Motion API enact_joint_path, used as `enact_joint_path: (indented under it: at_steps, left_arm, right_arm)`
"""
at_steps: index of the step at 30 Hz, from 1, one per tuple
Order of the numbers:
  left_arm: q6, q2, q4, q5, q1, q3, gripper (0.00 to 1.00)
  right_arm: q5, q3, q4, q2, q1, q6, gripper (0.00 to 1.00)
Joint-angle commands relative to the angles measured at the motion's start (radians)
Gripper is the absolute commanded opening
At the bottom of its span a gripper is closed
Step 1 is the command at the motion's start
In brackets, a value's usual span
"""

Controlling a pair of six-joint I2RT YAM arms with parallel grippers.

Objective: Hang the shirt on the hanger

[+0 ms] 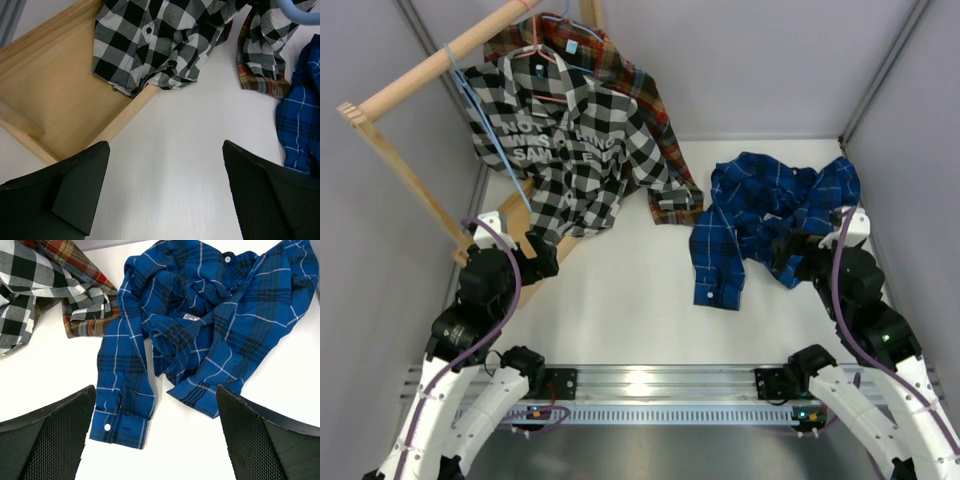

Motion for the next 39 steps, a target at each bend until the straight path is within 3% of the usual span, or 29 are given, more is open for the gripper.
enact_joint_path:
  at_steps: [1,11,15,18,21,24,29,33,37,39]
  left_arm:
    - [0.01,0.003,0.05,0.026,0.001,-0.007,0.98]
    - [0.026,0.069,0.071,0.125,-0.002,-0.02,0.98]
    - [0.03,0.12,0.071,0.194,-0.002,-0.017,0.98]
    - [0.033,0.141,0.073,0.216,-0.004,-0.017,0.98]
    - [0.032,0.152,0.073,0.219,-0.015,-0.018,0.98]
    - [0.035,0.16,0.074,0.228,-0.039,-0.02,0.98]
    - [0.036,0.16,0.076,0.231,-0.065,-0.021,0.98]
    - [0.039,0.141,0.077,0.23,-0.065,-0.023,0.98]
    - [0.041,0.147,0.08,0.241,-0.065,-0.021,0.98]
    - [0.042,0.141,0.079,0.242,-0.065,-0.021,0.98]
  right_arm:
    - [0.011,0.055,-0.01,0.015,0.013,-0.011,0.99]
    - [-0.028,0.067,0.09,0.119,0.011,0.006,0.99]
    - [0.09,0.122,0.151,0.367,-0.025,0.04,0.99]
    - [-0.022,0.185,0.194,0.565,-0.17,0.046,0.99]
    - [-0.04,0.237,0.272,0.734,-0.266,0.06,1.0]
    - [-0.021,0.363,0.289,0.924,-0.326,0.037,0.99]
    - [-0.176,0.619,0.279,1.276,-0.478,0.061,0.99]
    - [-0.155,0.809,0.193,1.484,-0.489,0.029,1.0]
    - [-0.196,0.836,0.18,1.602,-0.489,0.041,0.99]
    - [-0.254,0.845,0.183,1.628,-0.489,0.044,0.94]
